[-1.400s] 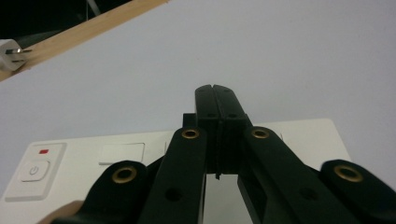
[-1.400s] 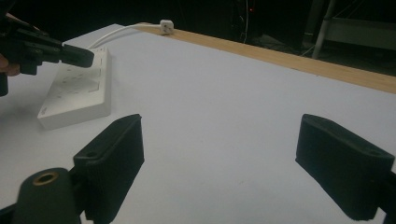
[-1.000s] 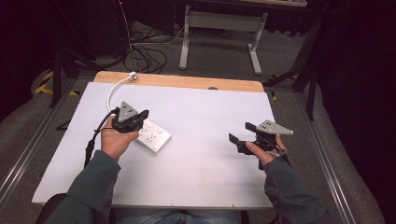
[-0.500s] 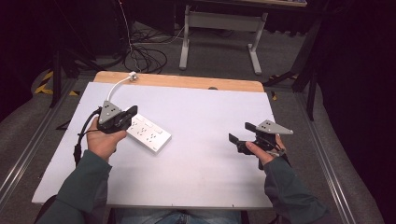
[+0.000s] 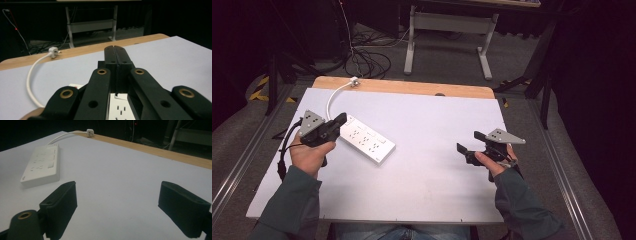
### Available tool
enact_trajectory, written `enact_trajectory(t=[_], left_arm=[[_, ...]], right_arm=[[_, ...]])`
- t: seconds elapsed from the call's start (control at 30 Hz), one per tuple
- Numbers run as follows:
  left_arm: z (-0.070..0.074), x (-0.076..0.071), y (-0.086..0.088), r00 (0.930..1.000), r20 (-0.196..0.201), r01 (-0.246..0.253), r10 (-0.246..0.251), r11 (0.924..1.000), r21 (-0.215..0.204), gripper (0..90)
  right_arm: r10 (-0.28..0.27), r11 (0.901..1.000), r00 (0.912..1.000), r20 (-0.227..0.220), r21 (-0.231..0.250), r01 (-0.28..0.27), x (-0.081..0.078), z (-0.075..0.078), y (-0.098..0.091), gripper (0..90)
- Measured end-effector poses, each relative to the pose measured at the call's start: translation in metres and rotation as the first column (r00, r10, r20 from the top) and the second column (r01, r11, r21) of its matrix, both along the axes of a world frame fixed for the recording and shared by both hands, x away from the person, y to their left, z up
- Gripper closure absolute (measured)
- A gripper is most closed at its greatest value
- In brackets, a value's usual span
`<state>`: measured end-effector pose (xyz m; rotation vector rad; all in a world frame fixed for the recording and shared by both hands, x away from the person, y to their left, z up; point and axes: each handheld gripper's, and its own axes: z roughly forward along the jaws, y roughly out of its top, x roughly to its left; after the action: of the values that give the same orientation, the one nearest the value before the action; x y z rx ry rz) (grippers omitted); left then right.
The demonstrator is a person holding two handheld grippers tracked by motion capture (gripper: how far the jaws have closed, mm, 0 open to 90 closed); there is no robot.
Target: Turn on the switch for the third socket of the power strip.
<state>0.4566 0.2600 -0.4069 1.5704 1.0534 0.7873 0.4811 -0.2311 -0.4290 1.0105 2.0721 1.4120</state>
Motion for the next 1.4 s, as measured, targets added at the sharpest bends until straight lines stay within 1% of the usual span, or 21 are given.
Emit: enact_trajectory(t=[0.17, 0.43, 0.57, 0.63, 0.87, 1.0, 1.2, 1.3, 1.4], left_arm=[[0.001, -0.005, 0.009, 0.9998, 0.009, -0.020, 0.020, 0.9997, -0.015, 89.8], [0.001, -0.012, 0.022, 0.9988, 0.016, -0.046, 0.047, 0.9986, -0.027, 89.8], [0.000, -0.018, 0.026, 0.9977, 0.018, -0.064, 0.065, 0.9968, -0.047, 89.7], [0.000, -0.021, 0.029, 0.9970, 0.022, -0.072, 0.073, 0.9962, -0.049, 89.7], [0.000, -0.032, 0.043, 0.9926, 0.034, -0.114, 0.116, 0.9909, -0.072, 89.7], [0.000, -0.038, 0.050, 0.9883, 0.040, -0.144, 0.147, 0.9864, -0.080, 89.7], [0.000, -0.043, 0.055, 0.9860, 0.043, -0.157, 0.161, 0.9840, -0.083, 89.6], [-0.001, -0.044, 0.057, 0.9829, 0.042, -0.175, 0.179, 0.9802, -0.093, 88.5], [0.000, -0.045, 0.059, 0.9816, 0.042, -0.182, 0.186, 0.9783, -0.100, 86.5]], right_arm=[[-0.002, 1.0000, 1.0000, 0.001, 0.005, 0.002, 0.000, 0.000, 0.000, 15.7], [-0.002, 1.0000, 1.0000, 0.002, 0.005, 0.002, 0.001, 0.000, 0.000, 15.7], [-0.003, 1.0000, 1.0000, 0.001, 0.004, 0.003, 0.000, 0.000, 0.000, 15.7], [-0.002, 1.0000, 1.0000, 0.002, 0.004, 0.002, 0.000, 0.000, -0.001, 15.7], [-0.002, 1.0000, 1.0000, 0.004, 0.001, 0.002, 0.000, 0.000, -0.001, 15.8], [-0.002, 1.0000, 1.0000, 0.005, 0.000, 0.002, 0.000, 0.000, -0.001, 15.8], [-0.003, 1.0000, 1.0000, 0.003, -0.002, 0.003, 0.000, 0.000, 0.000, 15.8], [-0.006, 1.0000, 1.0000, 0.002, -0.001, 0.006, 0.000, 0.000, 0.000, 15.8], [-0.005, 1.0000, 1.0000, 0.002, 0.000, 0.005, 0.000, 0.000, 0.000, 15.8]])
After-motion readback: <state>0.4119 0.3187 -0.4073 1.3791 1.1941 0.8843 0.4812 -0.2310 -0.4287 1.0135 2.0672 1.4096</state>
